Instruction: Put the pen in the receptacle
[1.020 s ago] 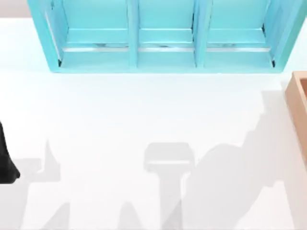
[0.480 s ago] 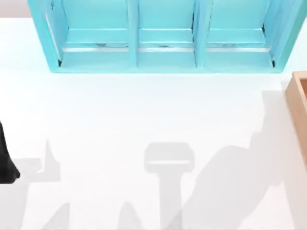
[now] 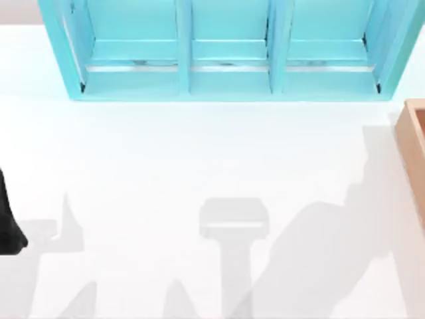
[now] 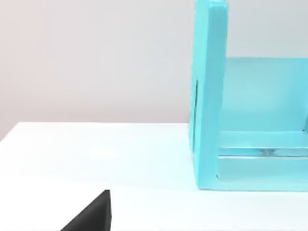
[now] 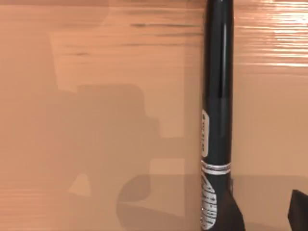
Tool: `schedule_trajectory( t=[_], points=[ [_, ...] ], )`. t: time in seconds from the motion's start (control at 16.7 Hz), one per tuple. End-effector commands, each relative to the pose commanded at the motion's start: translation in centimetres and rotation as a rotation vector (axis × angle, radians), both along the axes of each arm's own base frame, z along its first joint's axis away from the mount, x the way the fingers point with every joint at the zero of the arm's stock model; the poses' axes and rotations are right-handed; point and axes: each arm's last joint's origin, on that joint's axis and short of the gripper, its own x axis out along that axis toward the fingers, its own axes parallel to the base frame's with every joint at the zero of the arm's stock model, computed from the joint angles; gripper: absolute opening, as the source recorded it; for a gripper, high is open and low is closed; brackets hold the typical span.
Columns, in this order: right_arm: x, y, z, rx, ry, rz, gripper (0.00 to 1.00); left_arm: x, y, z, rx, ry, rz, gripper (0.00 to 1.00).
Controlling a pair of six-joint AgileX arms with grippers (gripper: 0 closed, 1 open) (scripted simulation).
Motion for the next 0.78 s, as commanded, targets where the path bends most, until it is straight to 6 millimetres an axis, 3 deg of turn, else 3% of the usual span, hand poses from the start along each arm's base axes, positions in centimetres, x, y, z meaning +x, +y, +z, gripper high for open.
schedule_trajectory(
  t=[0.42, 0.78],
  points=[
    [0.00, 0.00, 0.00, 0.000, 0.000, 0.000, 0.98, 0.00, 0.00, 0.00, 0.000, 0.000, 0.000, 1.00],
    [0.00, 0.00, 0.00, 0.000, 0.000, 0.000, 1.00, 0.00, 0.00, 0.00, 0.000, 0.000, 0.000, 1.00]
  ],
)
